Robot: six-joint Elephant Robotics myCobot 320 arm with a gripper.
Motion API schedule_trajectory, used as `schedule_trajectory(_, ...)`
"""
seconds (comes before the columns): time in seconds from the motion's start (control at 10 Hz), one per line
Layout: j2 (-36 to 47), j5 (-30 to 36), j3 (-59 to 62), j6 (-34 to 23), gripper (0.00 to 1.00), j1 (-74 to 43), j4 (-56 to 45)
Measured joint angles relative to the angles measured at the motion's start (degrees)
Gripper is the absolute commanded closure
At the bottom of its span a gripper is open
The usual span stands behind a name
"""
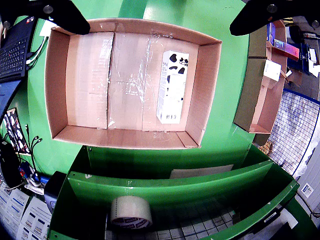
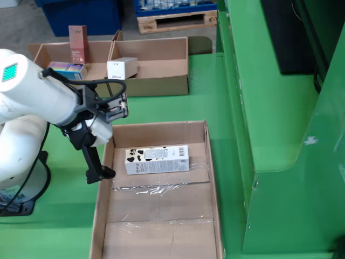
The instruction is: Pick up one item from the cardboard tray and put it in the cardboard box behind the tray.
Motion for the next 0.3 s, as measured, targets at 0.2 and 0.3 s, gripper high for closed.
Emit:
schedule_trajectory(0.2,0.0,0.0,0.53,0.0,0.0,-0.09,0.0)
schedule_trajectory(0.3,0.0,0.0,0.53,0.0,0.0,-0.09,0.0)
